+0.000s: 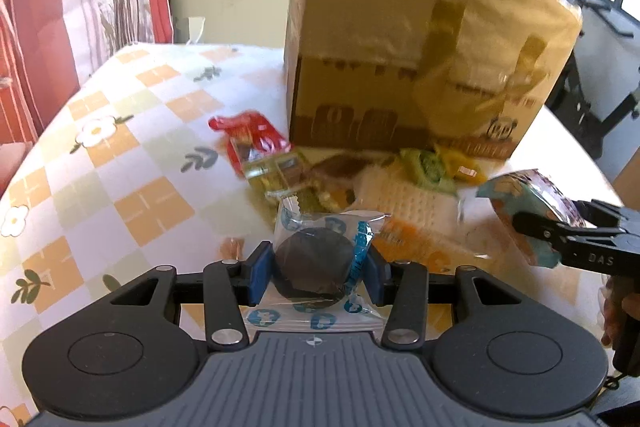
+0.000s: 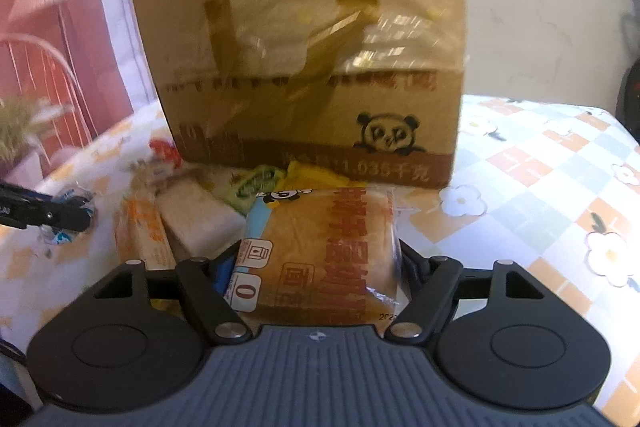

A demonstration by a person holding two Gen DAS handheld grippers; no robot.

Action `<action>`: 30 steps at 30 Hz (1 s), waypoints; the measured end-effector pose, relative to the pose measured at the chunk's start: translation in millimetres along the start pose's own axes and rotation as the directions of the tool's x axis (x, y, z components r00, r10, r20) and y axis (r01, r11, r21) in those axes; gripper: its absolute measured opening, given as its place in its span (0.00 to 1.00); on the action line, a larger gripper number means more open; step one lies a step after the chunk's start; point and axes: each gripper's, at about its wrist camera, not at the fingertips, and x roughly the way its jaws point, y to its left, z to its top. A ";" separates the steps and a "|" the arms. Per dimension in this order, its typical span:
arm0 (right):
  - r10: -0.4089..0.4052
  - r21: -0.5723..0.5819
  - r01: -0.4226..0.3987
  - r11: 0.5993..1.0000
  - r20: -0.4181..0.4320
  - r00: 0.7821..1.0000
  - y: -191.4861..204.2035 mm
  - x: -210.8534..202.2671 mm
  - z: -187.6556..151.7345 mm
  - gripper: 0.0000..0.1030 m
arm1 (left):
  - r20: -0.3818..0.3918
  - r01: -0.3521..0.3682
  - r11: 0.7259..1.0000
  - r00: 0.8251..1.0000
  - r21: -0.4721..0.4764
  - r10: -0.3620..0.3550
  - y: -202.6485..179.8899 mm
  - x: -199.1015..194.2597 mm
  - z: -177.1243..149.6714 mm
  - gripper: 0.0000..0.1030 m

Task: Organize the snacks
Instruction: 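Carry the bread and dark round packet over the box and open both tools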

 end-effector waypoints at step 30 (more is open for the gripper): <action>-0.032 -0.107 0.049 0.993 0.156 0.987 20.6 56.4 242.6 0.74 | 0.344 0.026 0.990 0.936 0.135 -0.072 -79.3 18.6 250.2 0.52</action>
